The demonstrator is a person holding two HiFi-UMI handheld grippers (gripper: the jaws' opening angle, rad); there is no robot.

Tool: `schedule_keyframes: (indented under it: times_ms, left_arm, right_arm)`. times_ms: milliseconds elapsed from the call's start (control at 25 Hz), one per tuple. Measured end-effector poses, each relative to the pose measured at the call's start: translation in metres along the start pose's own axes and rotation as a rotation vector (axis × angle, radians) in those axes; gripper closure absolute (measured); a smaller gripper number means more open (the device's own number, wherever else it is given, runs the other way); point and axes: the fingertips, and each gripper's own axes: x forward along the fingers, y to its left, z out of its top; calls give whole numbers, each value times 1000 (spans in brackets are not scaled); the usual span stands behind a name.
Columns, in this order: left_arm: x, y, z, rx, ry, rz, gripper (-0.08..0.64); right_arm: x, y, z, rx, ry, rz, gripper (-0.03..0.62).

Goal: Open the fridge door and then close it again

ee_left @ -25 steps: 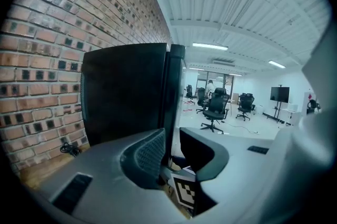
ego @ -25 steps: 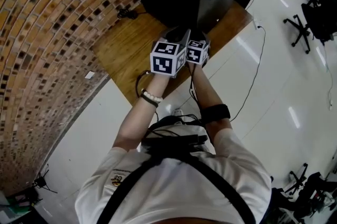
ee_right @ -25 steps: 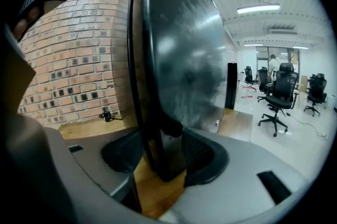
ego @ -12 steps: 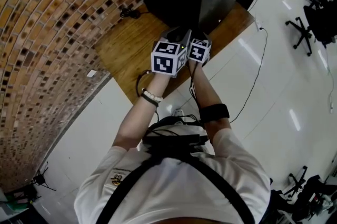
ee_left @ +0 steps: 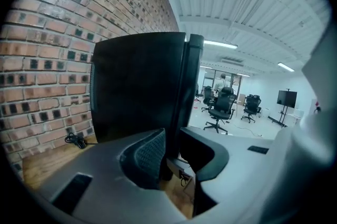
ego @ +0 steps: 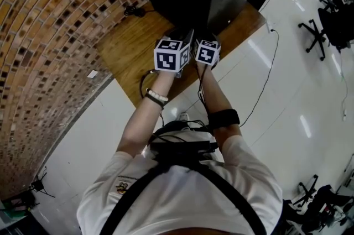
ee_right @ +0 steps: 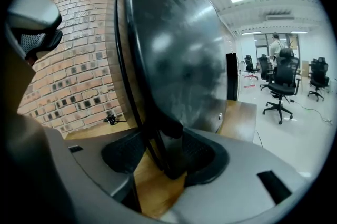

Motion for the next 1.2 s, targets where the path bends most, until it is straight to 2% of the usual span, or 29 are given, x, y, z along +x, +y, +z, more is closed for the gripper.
schedule_keyframes:
  times_ms: [360, 520, 640, 920, 1200]
  left_arm:
    - [-7, 18, -25, -14, 53, 40, 471]
    - [-12, 18, -31, -4, 63, 43, 471]
    - [-12, 16, -33, 4, 68, 37, 471]
    - [-4, -14, -39, -9, 79, 1, 471]
    - [13, -58, -52, -30, 99, -49, 471]
  right_arm:
    - [0, -6, -1, -8, -16, 20, 354]
    - [-16, -19, -6, 25, -45, 19, 356]
    - [-27, -27, -11, -8, -45, 28, 365]
    - [-59, -57, -19, -52, -53, 4, 381]
    - [-102, -117, -30, -87, -46, -34, 416]
